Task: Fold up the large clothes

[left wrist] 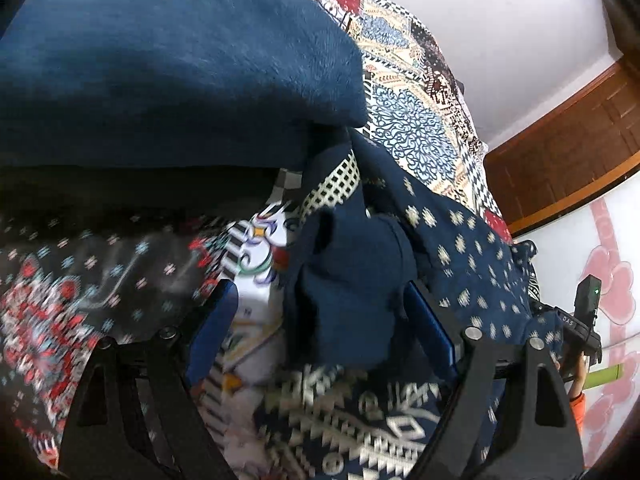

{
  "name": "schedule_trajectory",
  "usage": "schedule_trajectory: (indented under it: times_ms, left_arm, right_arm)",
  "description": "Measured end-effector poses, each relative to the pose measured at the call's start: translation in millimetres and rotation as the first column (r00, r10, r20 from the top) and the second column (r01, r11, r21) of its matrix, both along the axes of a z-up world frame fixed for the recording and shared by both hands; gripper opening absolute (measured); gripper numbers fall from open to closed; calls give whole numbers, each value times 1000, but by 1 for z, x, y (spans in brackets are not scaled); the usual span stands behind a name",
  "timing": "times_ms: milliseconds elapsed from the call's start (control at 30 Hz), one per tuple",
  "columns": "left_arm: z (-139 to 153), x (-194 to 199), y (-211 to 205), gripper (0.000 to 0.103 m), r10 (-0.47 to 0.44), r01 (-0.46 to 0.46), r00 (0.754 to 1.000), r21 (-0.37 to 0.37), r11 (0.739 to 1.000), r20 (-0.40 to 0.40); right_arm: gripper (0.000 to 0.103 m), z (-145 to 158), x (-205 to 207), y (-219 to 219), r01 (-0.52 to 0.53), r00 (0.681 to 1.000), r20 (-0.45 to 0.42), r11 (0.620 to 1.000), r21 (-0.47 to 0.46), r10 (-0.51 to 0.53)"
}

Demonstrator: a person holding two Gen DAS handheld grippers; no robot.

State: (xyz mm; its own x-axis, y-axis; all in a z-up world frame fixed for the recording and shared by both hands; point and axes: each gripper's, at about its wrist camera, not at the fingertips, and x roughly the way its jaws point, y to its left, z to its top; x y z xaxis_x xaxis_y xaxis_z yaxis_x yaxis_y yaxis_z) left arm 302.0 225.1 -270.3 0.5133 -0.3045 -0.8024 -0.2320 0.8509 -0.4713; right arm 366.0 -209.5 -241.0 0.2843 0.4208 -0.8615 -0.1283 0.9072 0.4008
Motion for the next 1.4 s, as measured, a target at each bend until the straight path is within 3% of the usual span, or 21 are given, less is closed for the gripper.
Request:
schedule_trajectory:
  times_ms: [167,267,333,367,400,433,533,800,1100,1233,1400]
  left_arm:
    - [-2,20,-10,80,-13,12,999,54,998,33]
    - [-1,27,-16,64,-17,12,999,111,994,49]
    - [3,28,-19,47,-10,1,998,145,989,60]
    - [7,27,-22,41,-17,6,997,153,988,73]
    - [10,25,-24,24,-27,15,996,144,989,84]
    - [16,24,-29,19,-35,22,995,139,990,93]
    - [32,17,-44,16,-51,25,993,222,975,111]
    - [89,1,-54,13,-90,46,975,210,977,204]
    - [160,32,-74,12,-186,77,929,325,943,321]
    - [169,66,-74,12,-193,64,926,366,929,326]
    - [145,117,-62,12,-175,63,947,380,923,269]
  right_arm:
    - [53,0,9,10,-33,998,52,999,0,33]
    - [51,-4,16,19,-50,996,75,998,-24,52]
    - [31,-6,20,23,-51,995,84,998,-45,55]
    - [25,-7,21,24,-48,995,83,998,-43,52]
    - [21,-6,22,25,-44,996,78,999,-32,47]
    - [17,-3,21,24,-30,996,84,999,-30,32]
    - [13,12,15,21,-13,992,123,1000,-13,14]
    - [11,87,-10,15,-38,955,294,999,-9,39]
    - [10,139,5,16,-13,910,414,1000,-7,15]
    - [10,141,31,17,7,905,425,1000,-10,-2]
    - [10,122,68,28,34,915,404,999,-38,-16]
